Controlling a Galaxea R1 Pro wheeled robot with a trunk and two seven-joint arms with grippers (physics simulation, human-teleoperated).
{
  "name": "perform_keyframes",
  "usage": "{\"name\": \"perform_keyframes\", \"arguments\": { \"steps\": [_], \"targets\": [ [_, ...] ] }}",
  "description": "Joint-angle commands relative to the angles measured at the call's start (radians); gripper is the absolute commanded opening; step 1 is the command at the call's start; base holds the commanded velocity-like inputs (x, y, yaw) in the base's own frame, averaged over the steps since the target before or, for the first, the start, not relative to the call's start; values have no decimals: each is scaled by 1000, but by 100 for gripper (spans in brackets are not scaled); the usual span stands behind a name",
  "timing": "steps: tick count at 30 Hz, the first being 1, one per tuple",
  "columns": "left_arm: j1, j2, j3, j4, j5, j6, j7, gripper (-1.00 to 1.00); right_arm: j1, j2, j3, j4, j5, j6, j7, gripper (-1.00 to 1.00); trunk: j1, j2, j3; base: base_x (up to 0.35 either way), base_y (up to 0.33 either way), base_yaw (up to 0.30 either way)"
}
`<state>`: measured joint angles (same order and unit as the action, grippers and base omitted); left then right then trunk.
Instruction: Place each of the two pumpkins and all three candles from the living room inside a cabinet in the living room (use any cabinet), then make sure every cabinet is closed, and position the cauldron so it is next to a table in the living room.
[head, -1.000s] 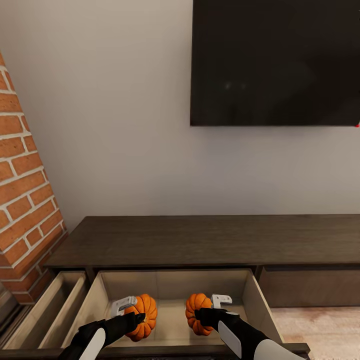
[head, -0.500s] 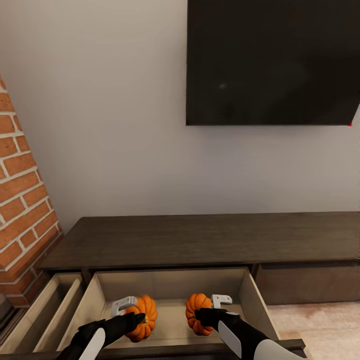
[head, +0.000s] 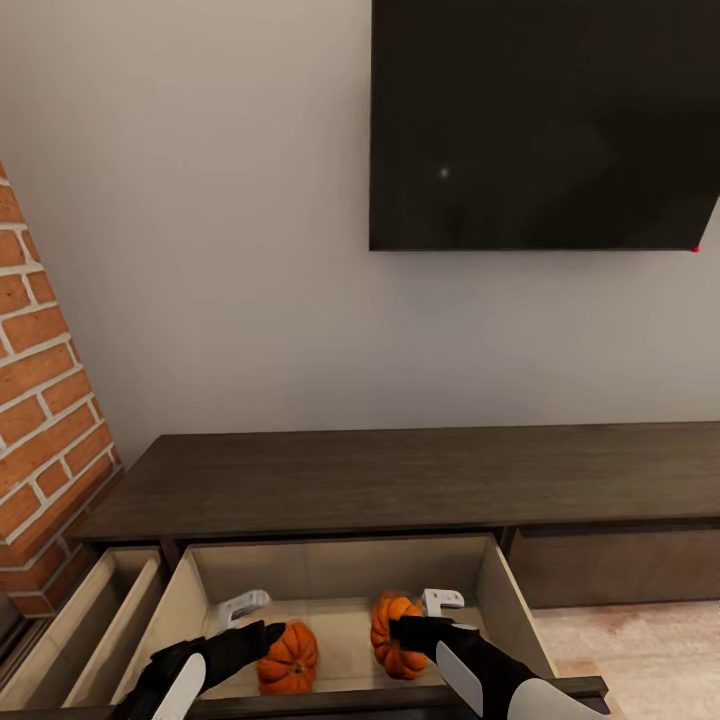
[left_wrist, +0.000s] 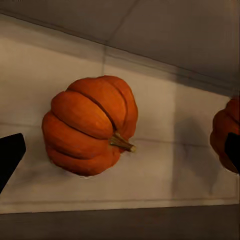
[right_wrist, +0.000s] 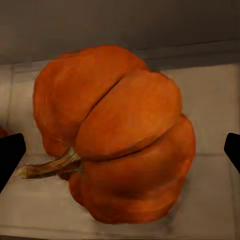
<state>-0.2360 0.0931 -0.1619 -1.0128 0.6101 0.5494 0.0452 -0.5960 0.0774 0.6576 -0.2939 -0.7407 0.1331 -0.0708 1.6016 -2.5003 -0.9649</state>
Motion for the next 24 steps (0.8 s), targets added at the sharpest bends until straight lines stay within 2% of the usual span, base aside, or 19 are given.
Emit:
{"name": "perform_keyframes", "arguments": {
  "steps": [1, 4, 11, 14, 24],
  "targets": [
    [0, 1, 7, -1, 8, 3, 4, 100, -1, -1, 8, -2, -8, 3, -7, 100, 0, 0, -1, 0, 0, 0],
    [0, 1, 21, -1, 8, 3, 4, 100, -1, -1, 8, -2, -9, 3, -9, 100, 0, 0, -1, 0, 0, 0],
    [-1, 0, 25, -1, 8, 3, 4, 100, -1, 0, 8, 1, -9, 3, -12, 100, 0, 0, -1, 0, 0, 0],
    [0, -1, 26, -1, 8, 4, 4, 100, -1, 0, 8, 1, -9, 3, -11, 100, -2, 0, 11, 0, 0, 0],
    [-2, -1, 31, -1, 12, 16, 7, 100, -1, -1, 8, 1, -9, 3, -10, 100, -40, 70, 42, 0, 0, 0]
  ]
}}
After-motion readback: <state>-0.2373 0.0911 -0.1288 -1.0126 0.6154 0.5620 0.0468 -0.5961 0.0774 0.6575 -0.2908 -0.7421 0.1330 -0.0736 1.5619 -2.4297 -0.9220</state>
